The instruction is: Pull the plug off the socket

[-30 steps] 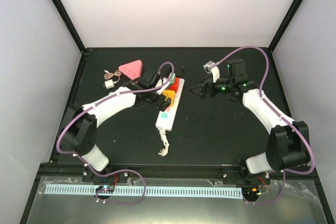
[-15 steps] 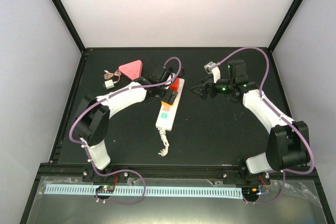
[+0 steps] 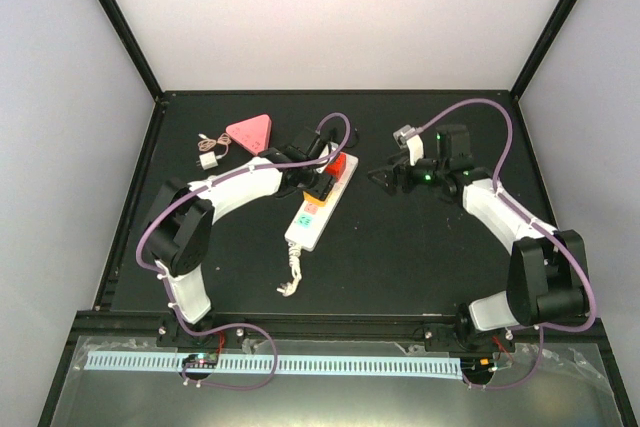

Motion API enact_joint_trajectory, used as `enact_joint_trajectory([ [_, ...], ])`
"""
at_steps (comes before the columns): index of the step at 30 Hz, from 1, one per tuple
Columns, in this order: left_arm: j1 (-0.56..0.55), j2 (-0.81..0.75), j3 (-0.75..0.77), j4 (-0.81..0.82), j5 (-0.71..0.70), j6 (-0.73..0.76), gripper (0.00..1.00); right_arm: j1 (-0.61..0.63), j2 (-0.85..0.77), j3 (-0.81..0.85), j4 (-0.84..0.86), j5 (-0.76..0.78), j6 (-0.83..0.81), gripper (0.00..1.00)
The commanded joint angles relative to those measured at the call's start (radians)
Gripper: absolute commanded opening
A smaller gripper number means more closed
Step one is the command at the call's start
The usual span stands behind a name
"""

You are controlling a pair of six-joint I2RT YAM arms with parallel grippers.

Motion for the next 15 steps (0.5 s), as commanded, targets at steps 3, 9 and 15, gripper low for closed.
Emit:
enact_joint_trajectory([
  [3,-0.011,-0.08,-0.063,-0.027,0.075,0.092,0.53,0.054,-0.067,-0.2,0.354,0.172,0.074,0.91],
  [9,-0.015,-0.121,-0.115,-0.048,0.103,0.164,0.46,0.193,-0.031,-0.277,0.535,0.315,0.024,0.91],
  [15,-0.017,-0.144,-0.158,-0.046,0.137,0.185,0.43,0.296,0.023,-0.339,0.726,0.383,-0.027,0.92],
])
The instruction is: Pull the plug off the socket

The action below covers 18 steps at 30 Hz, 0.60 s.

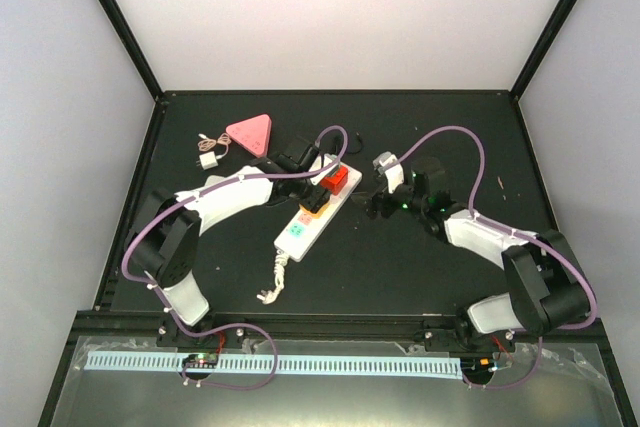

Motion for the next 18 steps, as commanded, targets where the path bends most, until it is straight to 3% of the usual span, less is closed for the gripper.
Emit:
enact_joint_trajectory([
  [1,-0.012,-0.037,-0.035,-0.041,0.056,0.051,0.43,0.06,0.046,-0.047,0.237,0.098,-0.056,0.91],
  [18,-0.011,-0.043,-0.047,-0.027,0.087,0.039,0.41,0.096,0.286,0.019,0.409,0.168,-0.042,0.9],
])
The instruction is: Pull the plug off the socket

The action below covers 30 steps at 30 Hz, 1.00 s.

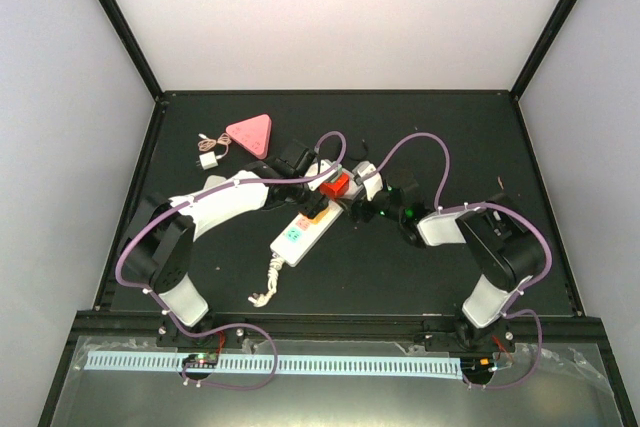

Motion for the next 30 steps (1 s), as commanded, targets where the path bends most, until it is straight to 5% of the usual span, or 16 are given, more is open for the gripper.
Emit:
enact_joint_trajectory([
  [1,-0.01,-0.009,-0.01,-0.03,0.05,0.009,0.41,0.009,0.025,0.033,0.091,0.032,-0.016,0.9],
  [15,-0.01,-0.008,-0.009,-0.041,0.052,0.002,0.35,0.023,0.129,0.099,0.117,0.043,-0.023,0.85],
  [30,-0.011,-0.036,0.033,-0.088,0.056,-0.031,0.3,0.033,0.146,0.084,0.129,0.067,-0.018,0.54],
])
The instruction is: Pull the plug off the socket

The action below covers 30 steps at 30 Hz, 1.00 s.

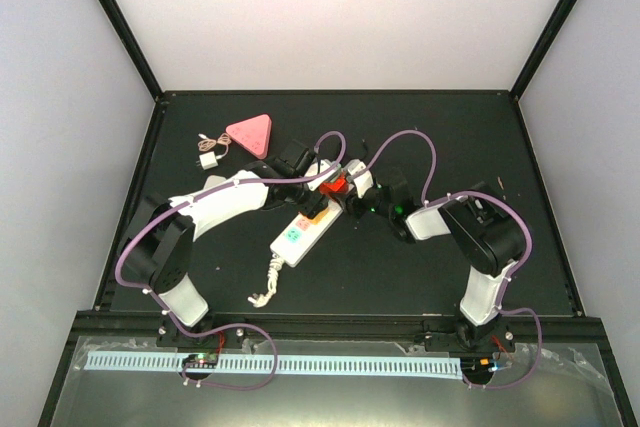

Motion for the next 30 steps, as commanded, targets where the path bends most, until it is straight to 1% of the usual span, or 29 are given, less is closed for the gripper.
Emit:
enact_joint_trajectory([
  [1,-0.012,-0.034,0.035,-0.085,0.056,-0.014,0.29,0.004,0.008,0.001,0.061,0.03,-0.001,0.53],
  [3,-0.012,-0.034,0.042,-0.094,0.055,-0.014,0.25,0.004,0.012,0.002,0.057,0.032,0.003,0.5],
  [7,-0.013,-0.054,0.048,-0.1,0.055,-0.013,0.23,0.004,0.018,0.0,0.049,0.038,0.0,0.42],
  [12,-0.013,-0.079,0.067,-0.118,0.055,-0.013,0.17,0.005,0.026,-0.002,0.035,0.04,-0.009,0.31],
  [19,-0.012,-0.103,0.089,-0.146,0.049,-0.015,0.14,0.004,0.041,-0.004,0.027,0.065,-0.021,0.22],
  [21,-0.012,-0.107,0.094,-0.151,0.045,-0.013,0.12,0.004,0.043,-0.004,0.025,0.07,-0.025,0.19],
  [25,-0.012,-0.113,0.095,-0.161,0.03,-0.008,0.11,0.005,0.046,-0.002,0.023,0.076,-0.03,0.11],
  [30,-0.013,-0.124,0.087,-0.16,0.015,0.01,0.1,0.005,0.051,0.002,0.016,0.088,-0.036,0.07],
])
